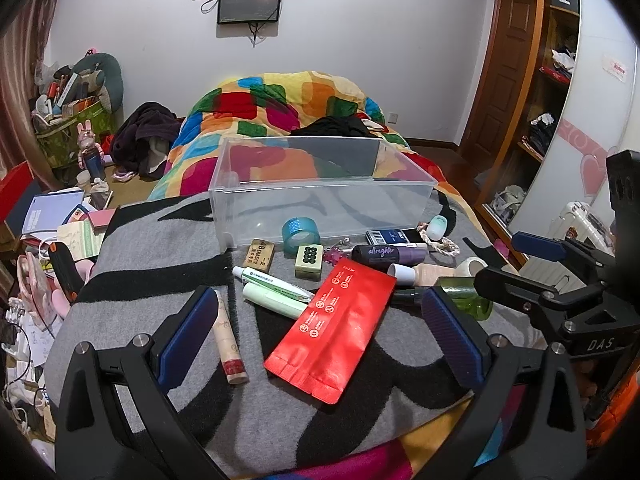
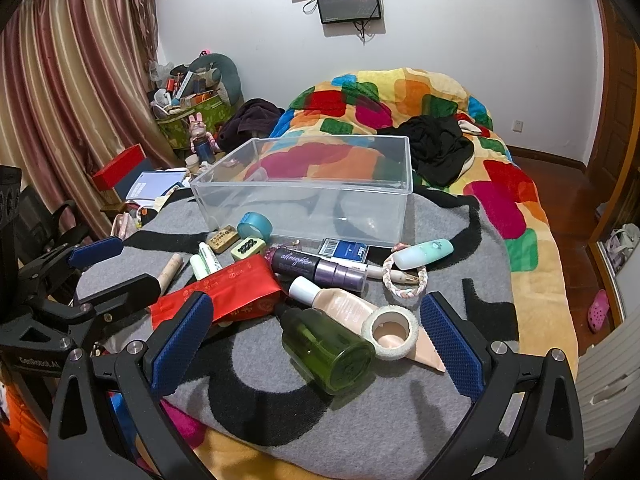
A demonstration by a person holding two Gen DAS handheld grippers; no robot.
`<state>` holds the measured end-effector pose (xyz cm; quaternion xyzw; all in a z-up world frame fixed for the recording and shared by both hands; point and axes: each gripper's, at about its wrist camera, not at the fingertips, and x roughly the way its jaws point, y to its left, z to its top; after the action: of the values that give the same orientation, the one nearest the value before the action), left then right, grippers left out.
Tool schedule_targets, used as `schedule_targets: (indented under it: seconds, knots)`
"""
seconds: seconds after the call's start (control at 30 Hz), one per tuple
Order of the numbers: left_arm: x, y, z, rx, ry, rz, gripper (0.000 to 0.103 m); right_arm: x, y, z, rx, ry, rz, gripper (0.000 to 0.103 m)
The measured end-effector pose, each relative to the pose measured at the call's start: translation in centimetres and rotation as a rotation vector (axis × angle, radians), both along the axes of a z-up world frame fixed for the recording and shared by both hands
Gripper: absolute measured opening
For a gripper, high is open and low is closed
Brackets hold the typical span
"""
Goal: Organize objects
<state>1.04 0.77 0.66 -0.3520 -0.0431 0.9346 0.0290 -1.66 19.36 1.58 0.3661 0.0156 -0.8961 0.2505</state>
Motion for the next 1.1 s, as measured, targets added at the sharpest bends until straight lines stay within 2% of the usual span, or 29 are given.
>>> schedule_targets:
  seconds: [0.07, 0.17, 0.27, 0.37, 0.43, 0.6, 0.77, 0.83, 0.9, 1.1]
  knots:
    - [0.1, -0.3, -0.1, 0.009, 0.000, 0.004, 0.102, -0.2, 0.1, -0.1, -0.002, -0.007, 0.001, 0.103]
    - [0.4, -1.0, -0.5, 0.004, -0.009, 0.020, 0.086, -0.2, 0.2, -0.4, 0.000, -0.008, -0.001, 0.102]
    - [0.4, -1.9, -1.1, 0.008, -0.033, 0.045, 0.084, -0.2, 0.5, -0.7, 0.009, -0.008, 0.003, 0.098]
    - [0.6, -3.3, -1.7, 0.012, -0.050, 0.084, 0.080, -0.1, 0.8, -1.3, 0.029, -0.014, 0.011, 0.085]
    - [0.6, -4.4, -2.2, 0.010, -0.068, 0.117, 0.077, -0.1, 1.2, -1.6, 0.043, -0.025, 0.014, 0.071]
    - [0.1, -6.9, -4.1, 0.055, -0.133, 0.172, 0.062, -0.9, 1.9, -2.7, 0.055, -0.066, 0.020, 0.052]
    - [-1.4, -6.9, -5.6, 0.064, -0.178, 0.171, 0.055, -1.5, 1.1, -3.1, 0.054, -0.068, 0.044, 0.049]
    - [-1.9, -6.4, -6.3, 0.046, -0.191, 0.161, 0.053, -1.6, 0.5, -3.3, 0.059, -0.072, 0.065, 0.049]
    - [-2.2, -6.1, -7.0, 0.020, -0.208, 0.159, 0.045, -1.6, 0.0, -3.6, 0.064, -0.083, 0.096, 0.049]
    - [-1.4, -6.4, -7.1, -0.037, -0.188, 0.154, 0.035, -0.5, -0.5, -4.2, 0.073, -0.108, 0.170, 0.040]
